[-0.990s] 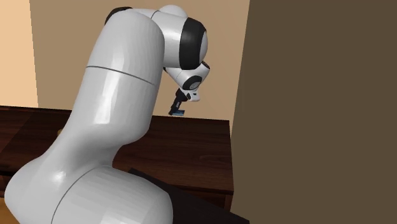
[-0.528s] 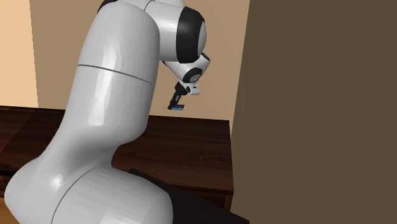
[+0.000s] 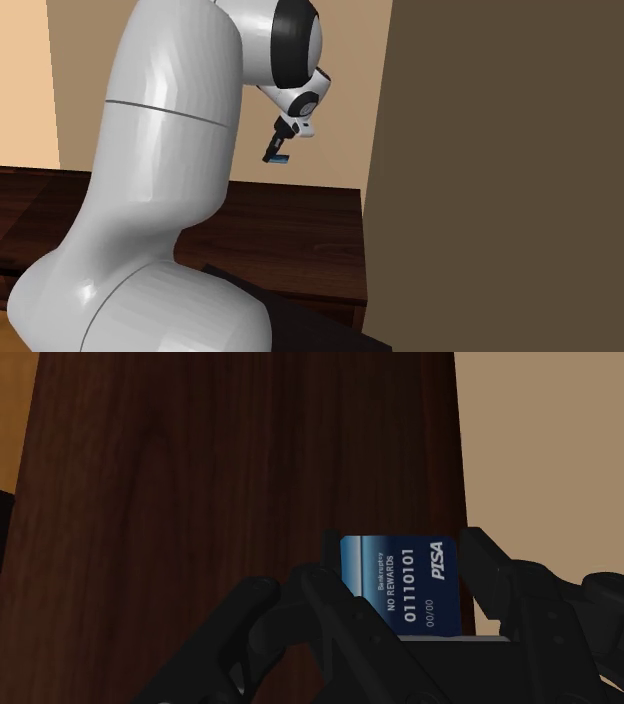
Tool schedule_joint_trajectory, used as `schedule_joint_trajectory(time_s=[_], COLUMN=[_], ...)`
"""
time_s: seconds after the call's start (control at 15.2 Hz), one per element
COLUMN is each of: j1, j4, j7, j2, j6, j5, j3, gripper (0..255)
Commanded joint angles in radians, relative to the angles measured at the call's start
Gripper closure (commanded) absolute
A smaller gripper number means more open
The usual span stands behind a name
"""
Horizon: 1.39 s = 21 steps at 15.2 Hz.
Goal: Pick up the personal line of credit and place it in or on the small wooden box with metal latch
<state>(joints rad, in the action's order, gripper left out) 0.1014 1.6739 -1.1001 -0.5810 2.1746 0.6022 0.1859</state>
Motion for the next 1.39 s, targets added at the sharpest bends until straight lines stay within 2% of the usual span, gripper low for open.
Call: schedule_joint_trajectory(time_s=[0.0,0.4,0.86,1.32], j1=[-0.001,-0.002,0.073,0.159], j4=[-0.006,-0.016,0.201,0.35], j7=[-0.012,-0.039,-0.082,-0.15], j2=[0.015,0.052,0.188,0.283], j6=[-0.018,-0.06,0.077,0.2], j5=[-0.004,-0.014,0.045,0.103], j3=[-0.001,-0.004,0.051,0.116], gripper=[255,255,255,255])
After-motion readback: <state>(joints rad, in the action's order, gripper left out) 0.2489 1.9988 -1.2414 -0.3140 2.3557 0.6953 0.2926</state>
